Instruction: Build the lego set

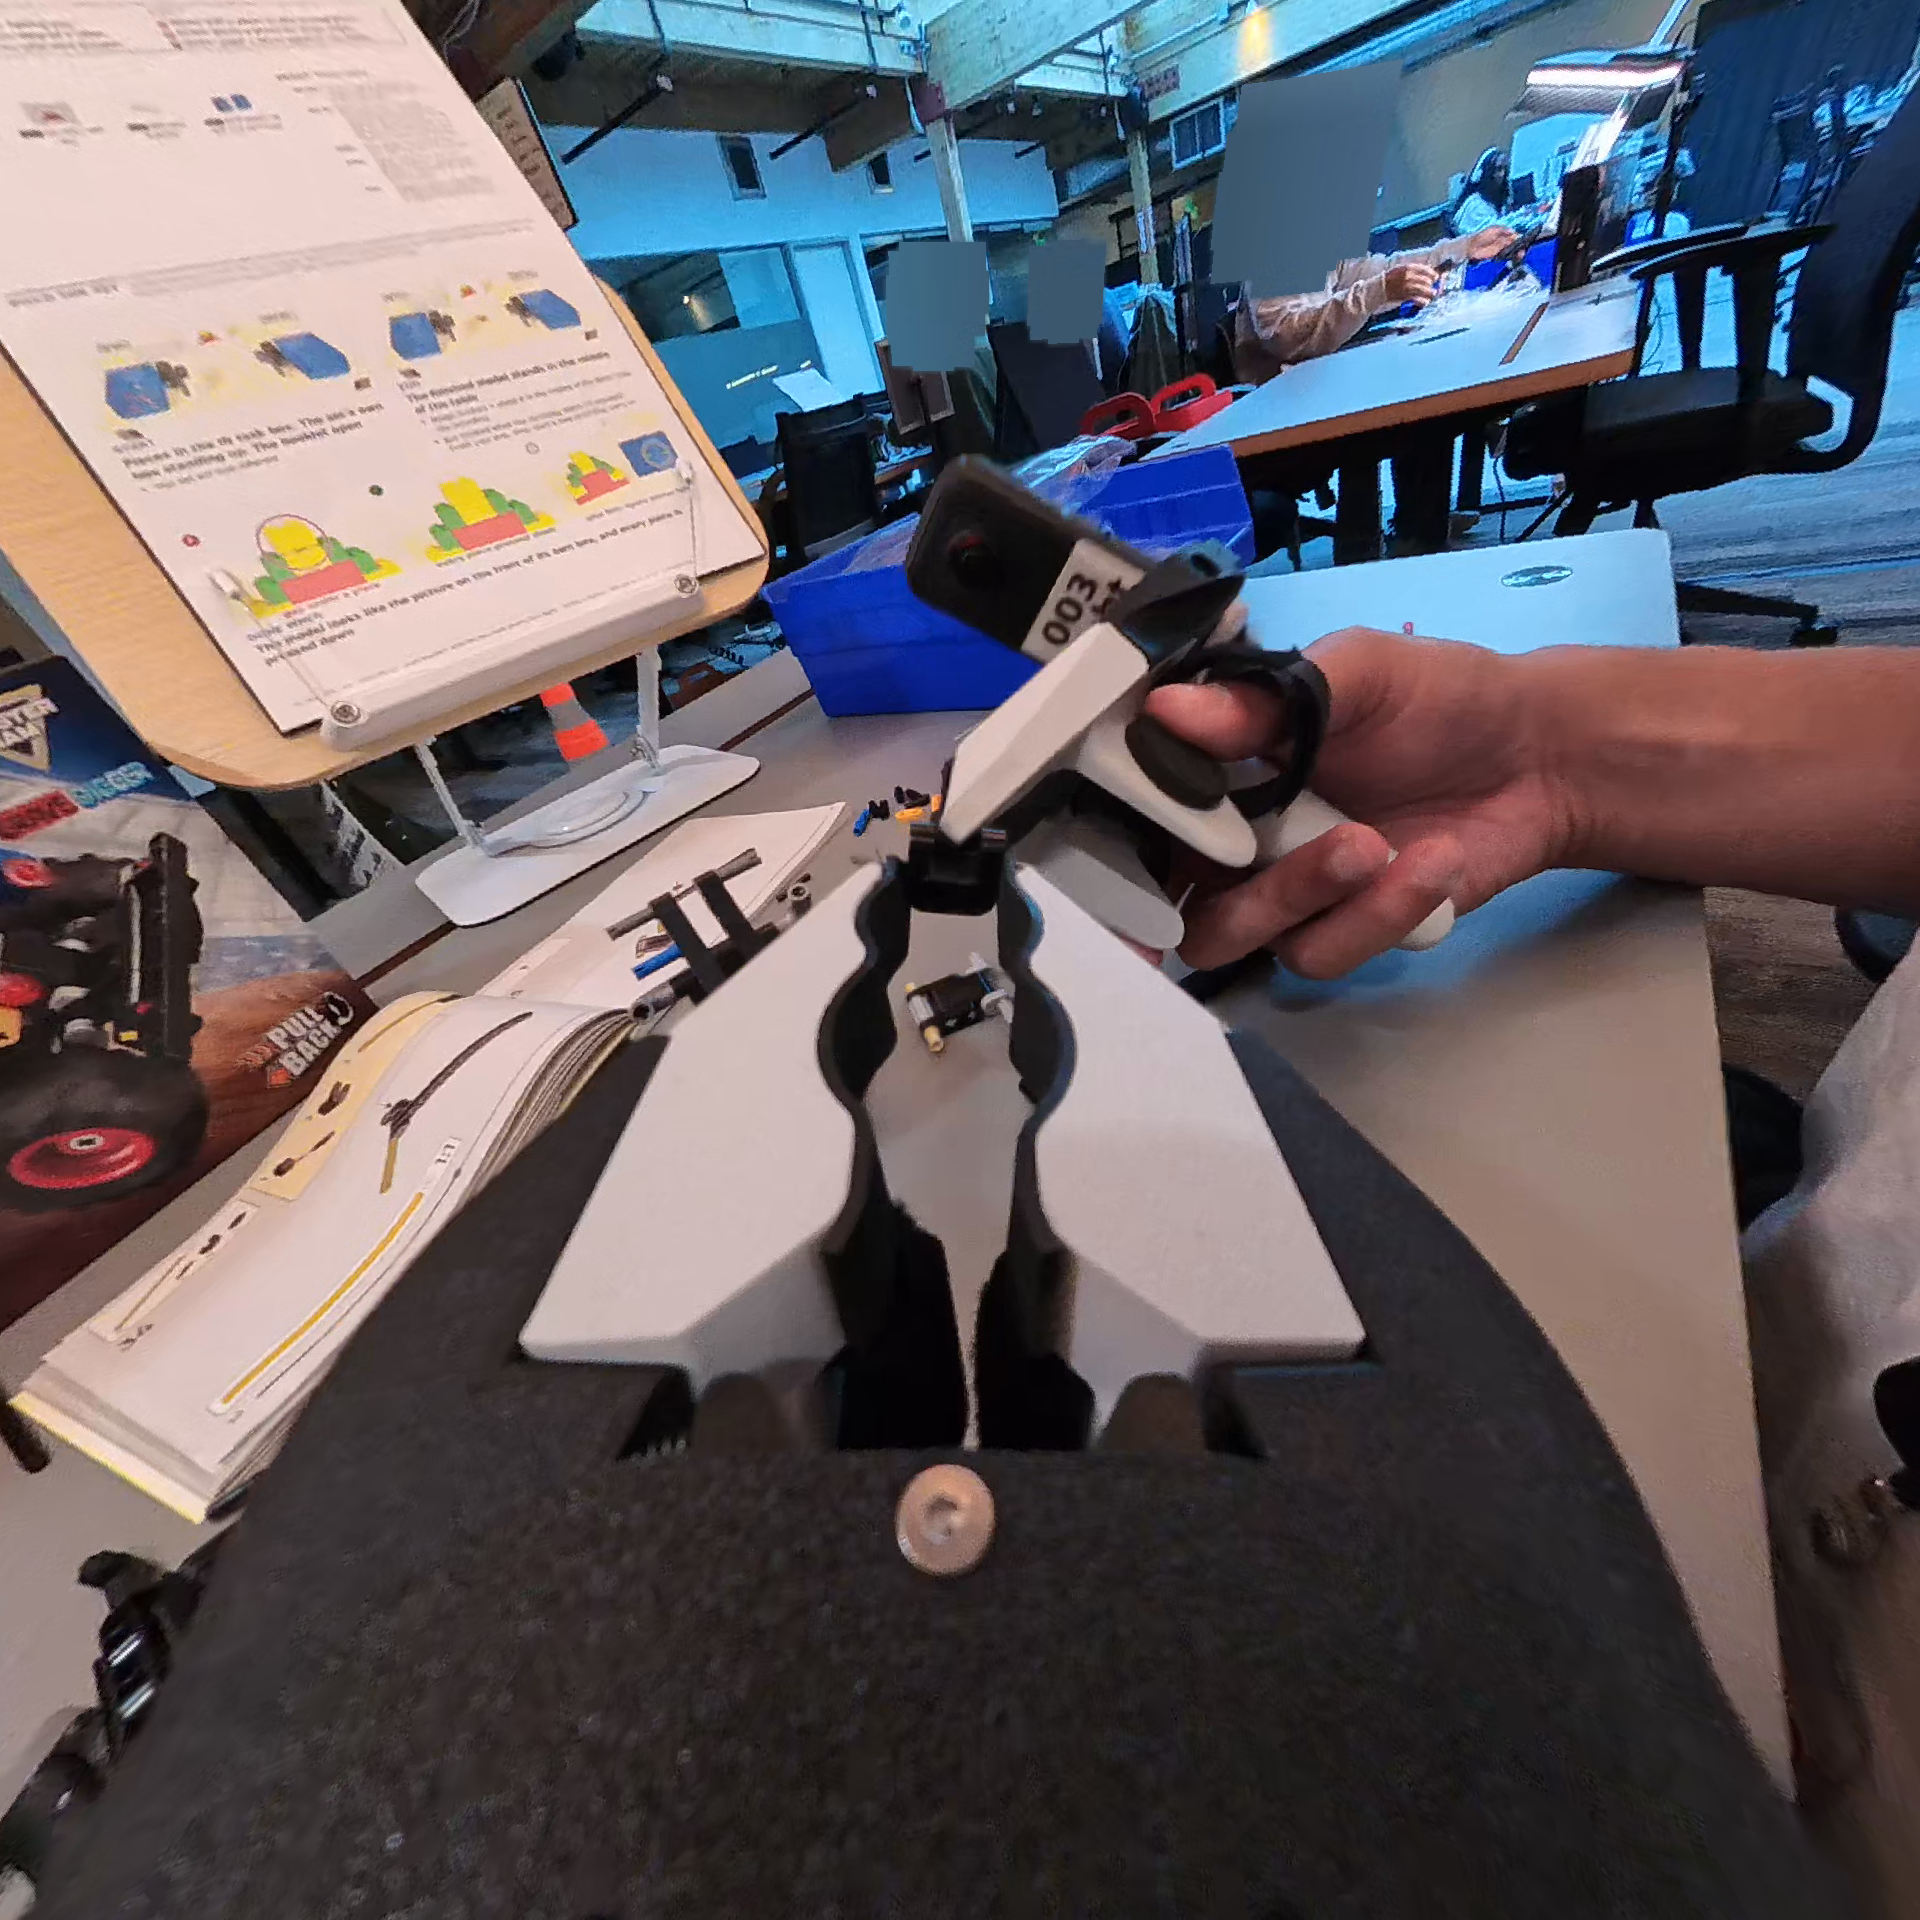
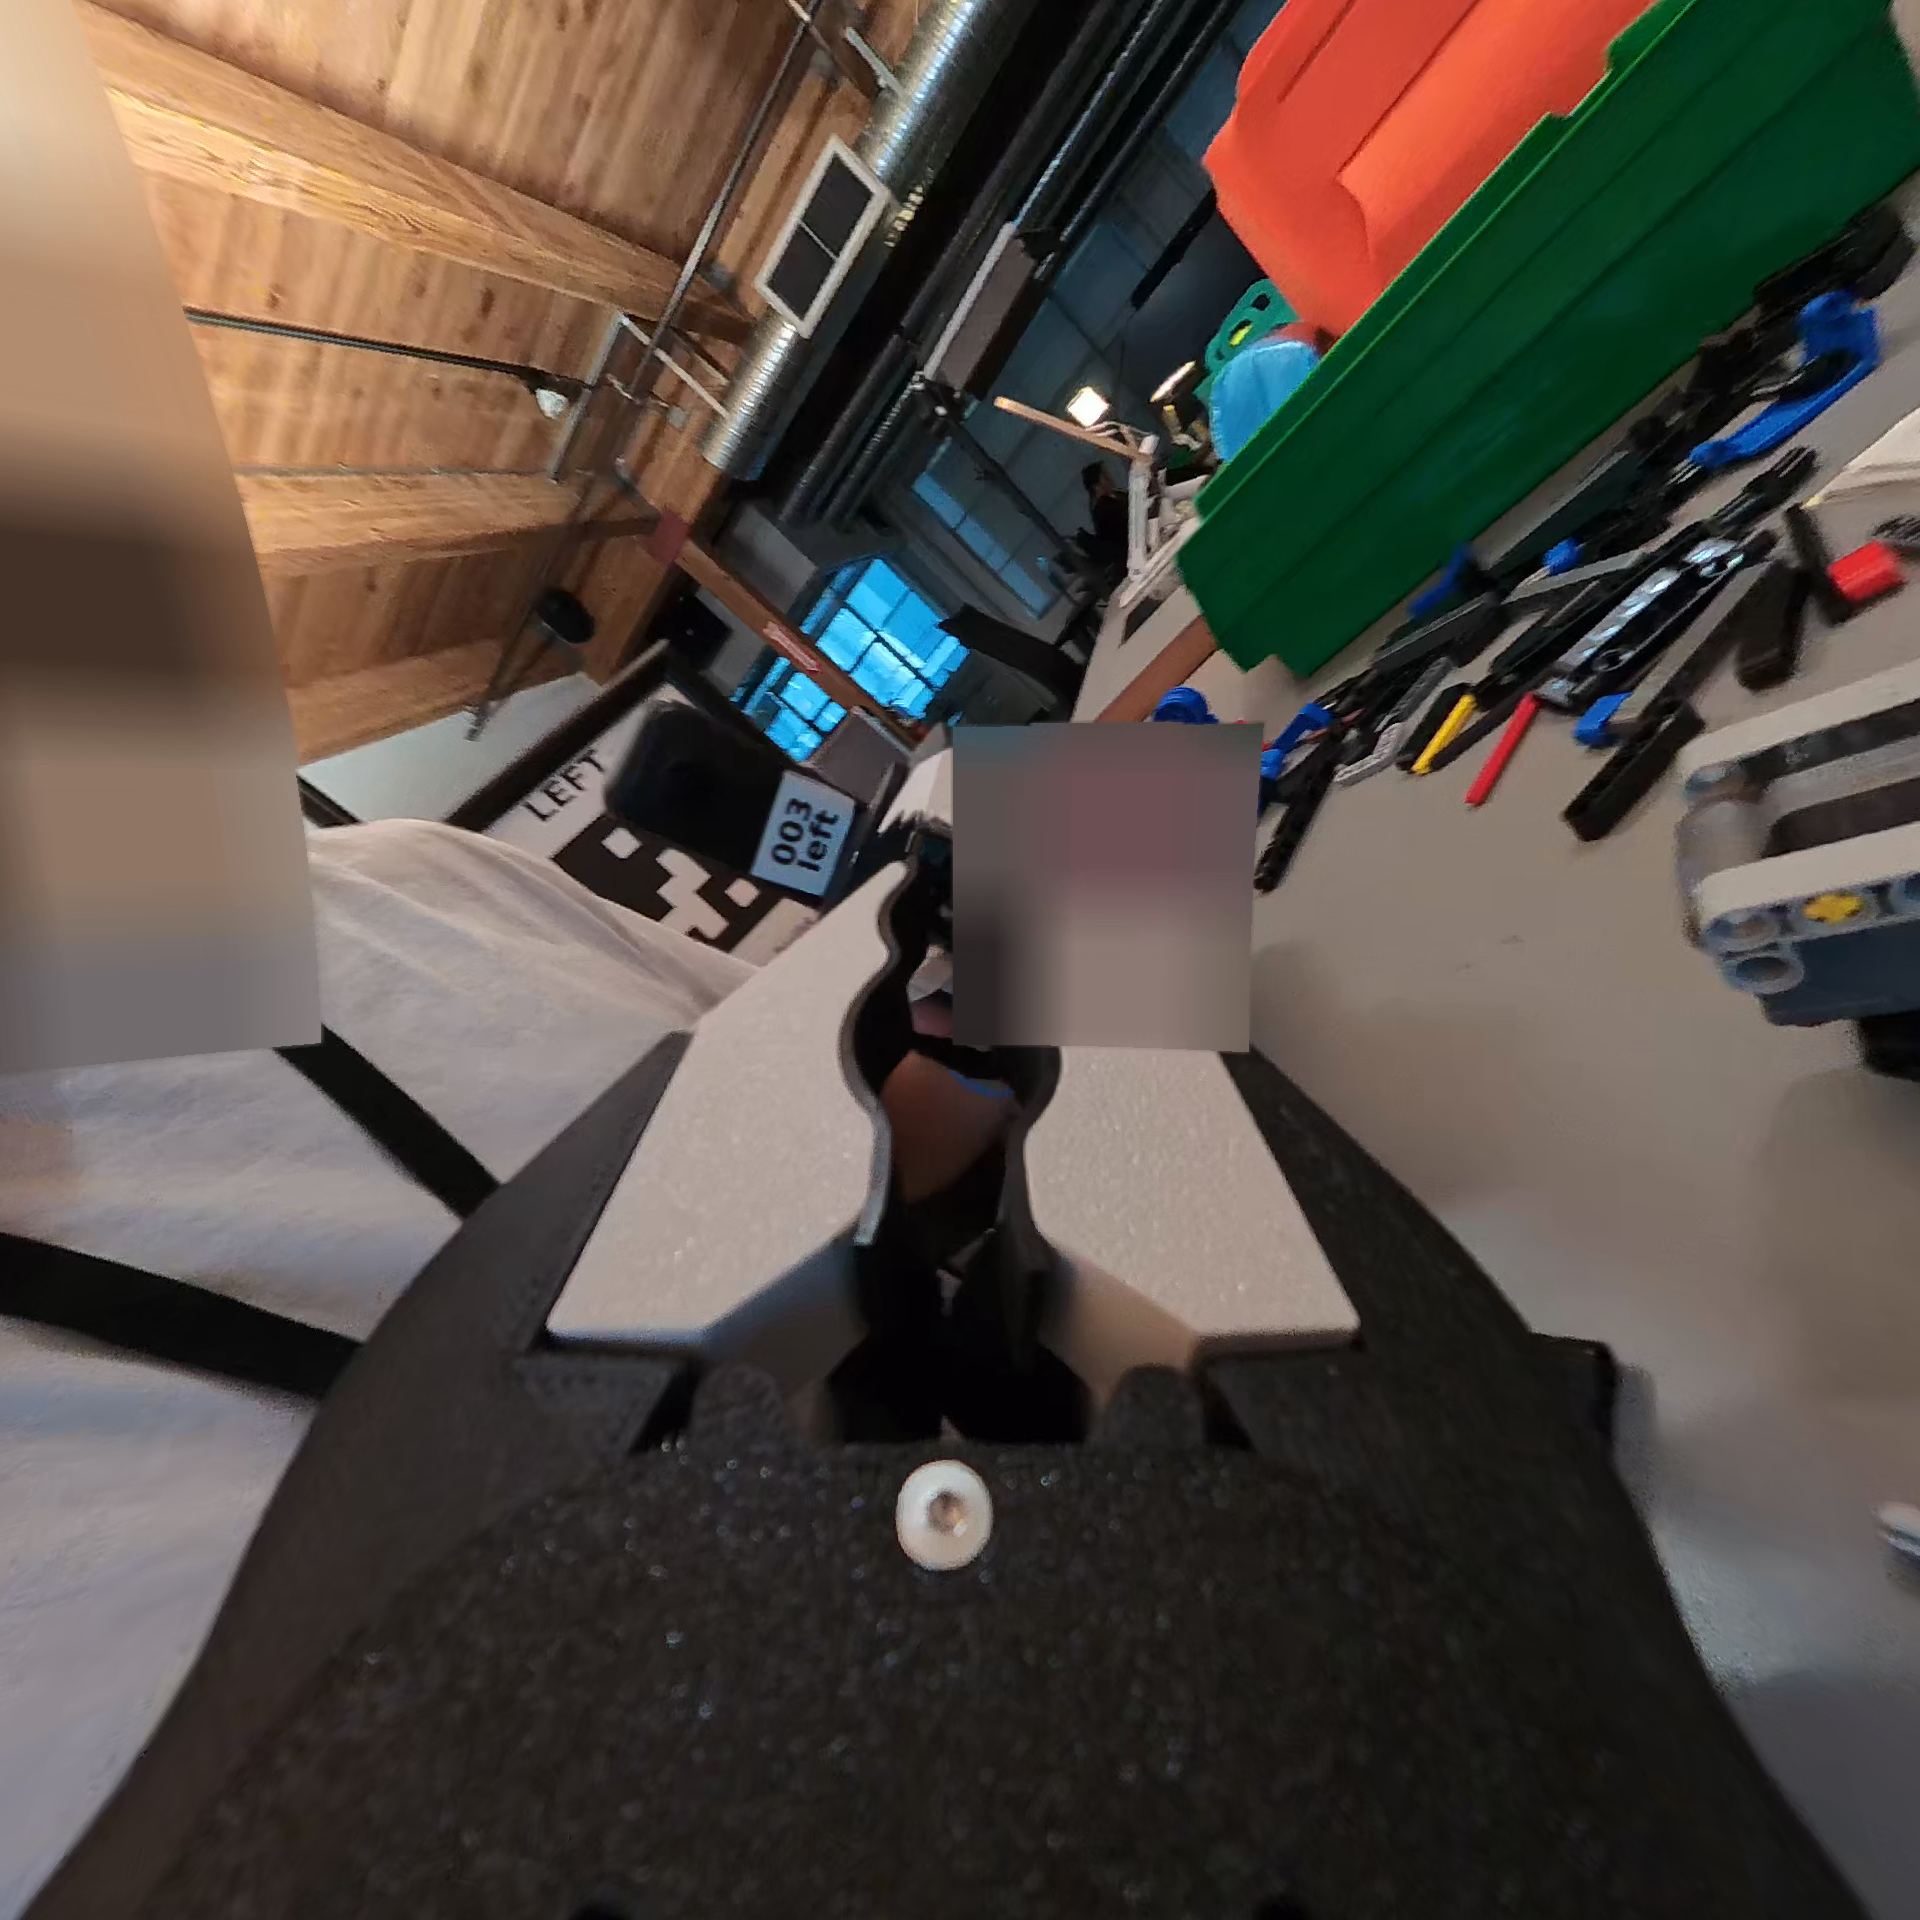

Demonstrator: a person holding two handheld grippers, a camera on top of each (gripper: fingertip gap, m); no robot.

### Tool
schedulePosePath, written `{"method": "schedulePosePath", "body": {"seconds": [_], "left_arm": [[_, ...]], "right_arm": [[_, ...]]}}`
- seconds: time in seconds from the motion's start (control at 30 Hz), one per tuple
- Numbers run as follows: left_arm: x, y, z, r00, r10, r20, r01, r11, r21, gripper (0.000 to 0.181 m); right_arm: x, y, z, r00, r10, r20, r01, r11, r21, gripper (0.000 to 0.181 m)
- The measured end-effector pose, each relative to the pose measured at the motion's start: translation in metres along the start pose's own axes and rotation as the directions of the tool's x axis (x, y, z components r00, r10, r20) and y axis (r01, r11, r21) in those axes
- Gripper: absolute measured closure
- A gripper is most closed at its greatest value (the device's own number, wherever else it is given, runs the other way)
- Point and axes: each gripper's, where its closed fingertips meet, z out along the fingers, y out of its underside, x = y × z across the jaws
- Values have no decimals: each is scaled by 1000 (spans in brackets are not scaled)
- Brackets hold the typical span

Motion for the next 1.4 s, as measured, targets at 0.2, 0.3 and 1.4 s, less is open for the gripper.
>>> {"method": "schedulePosePath", "body": {"seconds": [0.2,0.3,1.4], "left_arm": [[-5,14,3,996,73,50,-69,995,-77,167],[-6,17,5,995,76,59,-70,993,-96,167],[-7,7,1,1000,-8,21,8,1000,-20,167]], "right_arm": [[11,-1,-2,968,-190,-164,188,982,-33,175],[14,-2,-3,952,-230,-201,226,973,-45,175],[3,-4,-1,944,-286,-166,285,958,-28,175]]}}
